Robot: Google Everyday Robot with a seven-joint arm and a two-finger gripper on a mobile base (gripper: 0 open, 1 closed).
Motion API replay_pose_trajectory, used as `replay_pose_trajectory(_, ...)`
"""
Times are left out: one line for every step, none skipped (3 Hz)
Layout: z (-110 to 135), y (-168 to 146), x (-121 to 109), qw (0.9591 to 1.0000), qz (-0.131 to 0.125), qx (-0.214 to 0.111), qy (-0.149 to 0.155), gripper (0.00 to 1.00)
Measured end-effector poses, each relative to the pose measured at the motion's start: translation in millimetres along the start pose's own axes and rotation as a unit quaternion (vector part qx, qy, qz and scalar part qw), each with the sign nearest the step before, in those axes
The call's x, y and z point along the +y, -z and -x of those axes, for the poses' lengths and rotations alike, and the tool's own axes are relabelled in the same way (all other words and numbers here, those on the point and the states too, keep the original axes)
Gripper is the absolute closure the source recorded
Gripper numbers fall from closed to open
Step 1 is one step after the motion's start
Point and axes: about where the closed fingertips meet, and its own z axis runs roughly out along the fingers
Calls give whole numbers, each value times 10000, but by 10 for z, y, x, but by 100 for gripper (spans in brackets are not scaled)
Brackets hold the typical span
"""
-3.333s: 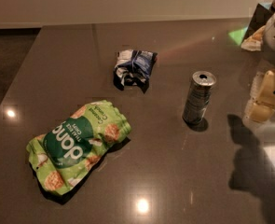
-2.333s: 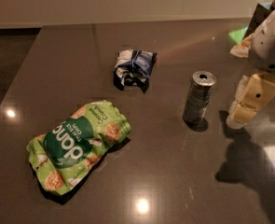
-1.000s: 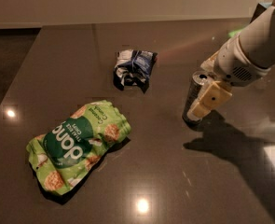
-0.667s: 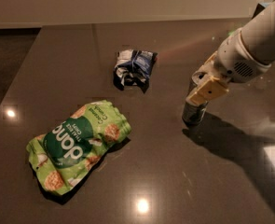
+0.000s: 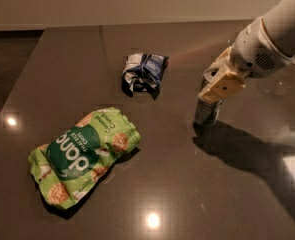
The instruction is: Pick redbull can
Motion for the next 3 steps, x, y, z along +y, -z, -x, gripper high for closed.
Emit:
replay_pose_trajectory(343, 233, 43, 9990, 148, -174, 376, 100)
replay_pose_trajectory(659, 449, 185, 9957, 377, -316, 784, 100)
replay_pose_trajectory(659, 449, 185, 9957, 377, -316, 784, 100)
